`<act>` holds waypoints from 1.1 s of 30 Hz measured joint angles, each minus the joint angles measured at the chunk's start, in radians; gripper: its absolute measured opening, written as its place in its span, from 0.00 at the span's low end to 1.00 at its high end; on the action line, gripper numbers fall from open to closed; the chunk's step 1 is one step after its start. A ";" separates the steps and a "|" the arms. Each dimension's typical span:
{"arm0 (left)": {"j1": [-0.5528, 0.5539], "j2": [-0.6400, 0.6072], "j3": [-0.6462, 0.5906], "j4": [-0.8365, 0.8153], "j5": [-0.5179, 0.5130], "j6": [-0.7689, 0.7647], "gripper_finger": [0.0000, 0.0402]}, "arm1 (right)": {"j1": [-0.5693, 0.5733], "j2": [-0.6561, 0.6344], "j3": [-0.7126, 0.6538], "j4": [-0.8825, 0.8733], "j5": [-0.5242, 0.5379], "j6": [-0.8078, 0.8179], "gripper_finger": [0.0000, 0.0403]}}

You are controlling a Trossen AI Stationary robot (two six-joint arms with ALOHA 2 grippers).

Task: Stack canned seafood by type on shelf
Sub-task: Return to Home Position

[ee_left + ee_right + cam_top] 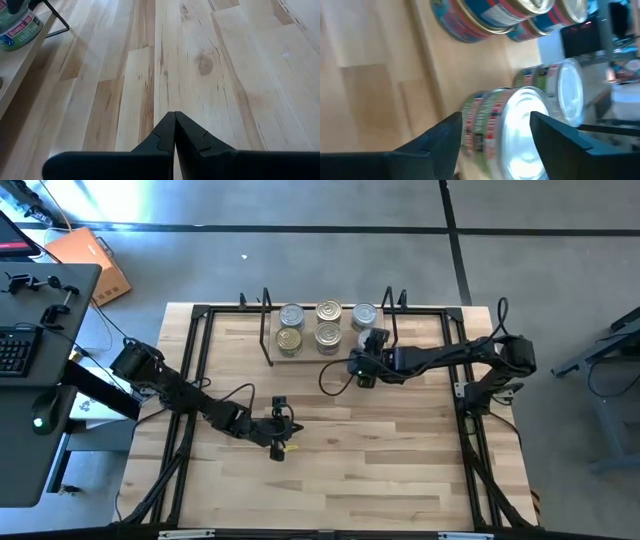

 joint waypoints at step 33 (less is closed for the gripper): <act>0.158 -0.986 -0.304 -0.144 0.144 -0.079 0.00 | 0.307 -1.087 -0.635 0.282 -0.422 0.502 0.03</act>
